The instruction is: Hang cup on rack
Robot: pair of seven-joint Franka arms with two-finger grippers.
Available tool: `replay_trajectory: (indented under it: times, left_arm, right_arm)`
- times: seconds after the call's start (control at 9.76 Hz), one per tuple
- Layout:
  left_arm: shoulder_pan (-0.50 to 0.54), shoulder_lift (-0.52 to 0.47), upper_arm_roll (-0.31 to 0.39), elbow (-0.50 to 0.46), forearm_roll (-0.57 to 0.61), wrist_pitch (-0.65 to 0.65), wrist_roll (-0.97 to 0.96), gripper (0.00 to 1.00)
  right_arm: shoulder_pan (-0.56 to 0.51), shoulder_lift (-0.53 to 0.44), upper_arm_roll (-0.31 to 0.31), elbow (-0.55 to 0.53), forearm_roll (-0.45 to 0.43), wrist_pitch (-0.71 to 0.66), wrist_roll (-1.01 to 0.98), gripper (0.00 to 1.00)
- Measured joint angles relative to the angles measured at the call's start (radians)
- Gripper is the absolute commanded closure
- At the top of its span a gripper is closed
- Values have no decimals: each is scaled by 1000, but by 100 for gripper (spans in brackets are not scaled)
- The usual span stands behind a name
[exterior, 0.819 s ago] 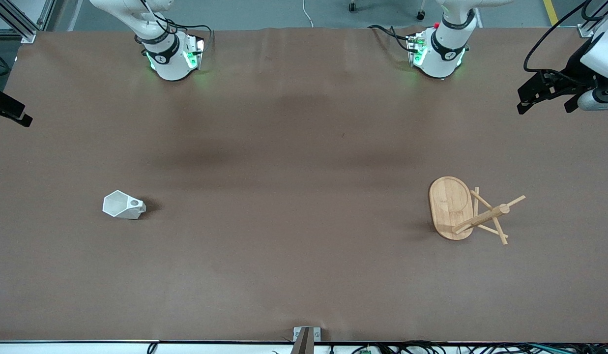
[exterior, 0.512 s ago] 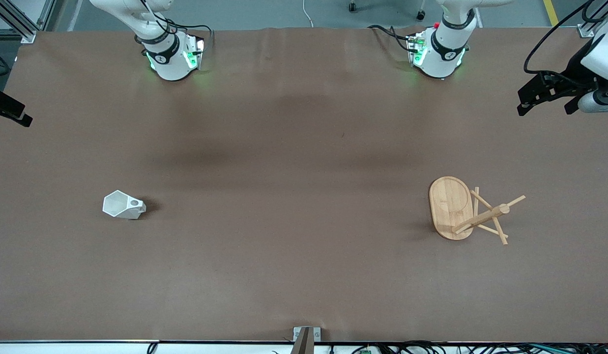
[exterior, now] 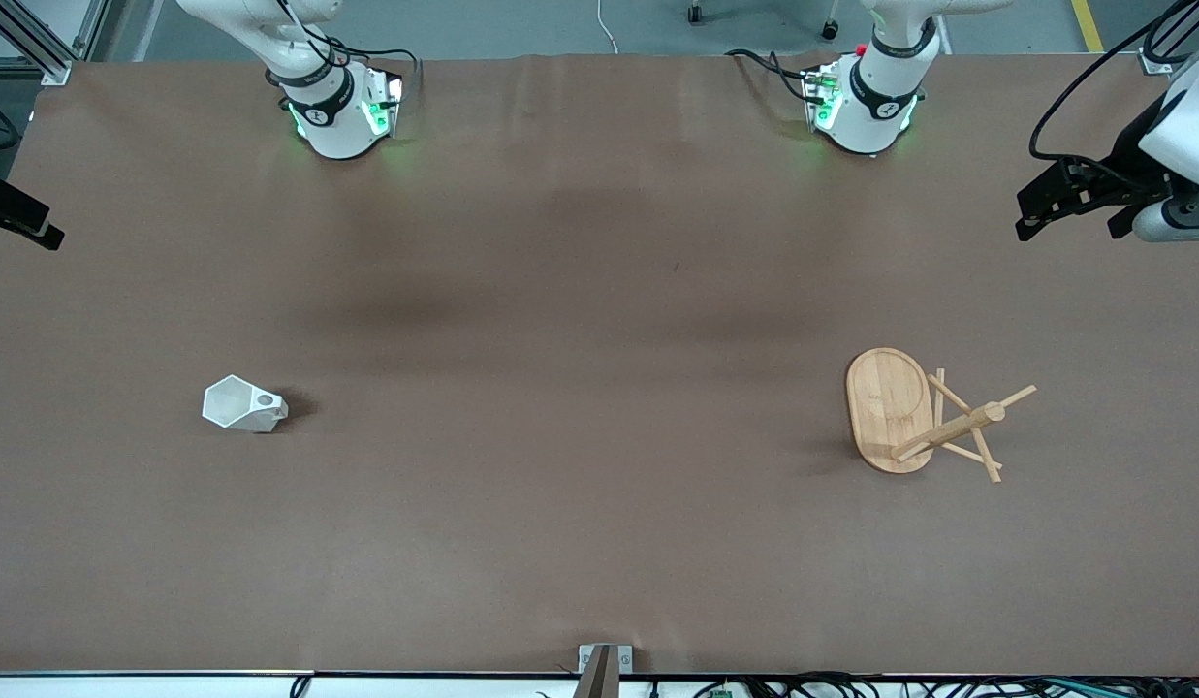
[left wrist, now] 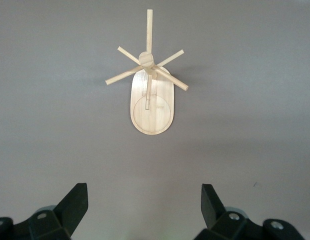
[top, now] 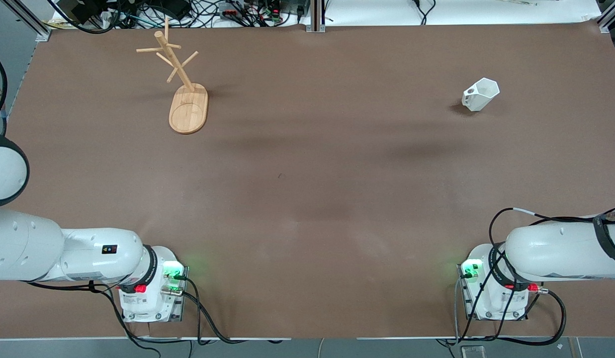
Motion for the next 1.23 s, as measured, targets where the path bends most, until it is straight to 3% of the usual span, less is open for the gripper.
replay_trajectory:
  times: [0.31, 0.61, 0.92, 1.23]
  left_arm:
    - [-1, 2, -2, 1, 0, -4, 0, 0]
    - [-1, 2, -2, 2, 0, -5, 0, 0]
    - [-1, 2, -3, 6, 0, -6, 0, 0]
    - [-1, 2, -5, 8, 0, -7, 0, 0]
  right_arm:
    - [-5, 86, -1, -48, 0, 75, -1, 0]
    - [-26, 224, -1, -169, 0, 320, -24, 0]
    - [-74, 274, -3, -375, 0, 627, -122, 0]
    - [-89, 323, 0, -498, 0, 816, -144, 0]
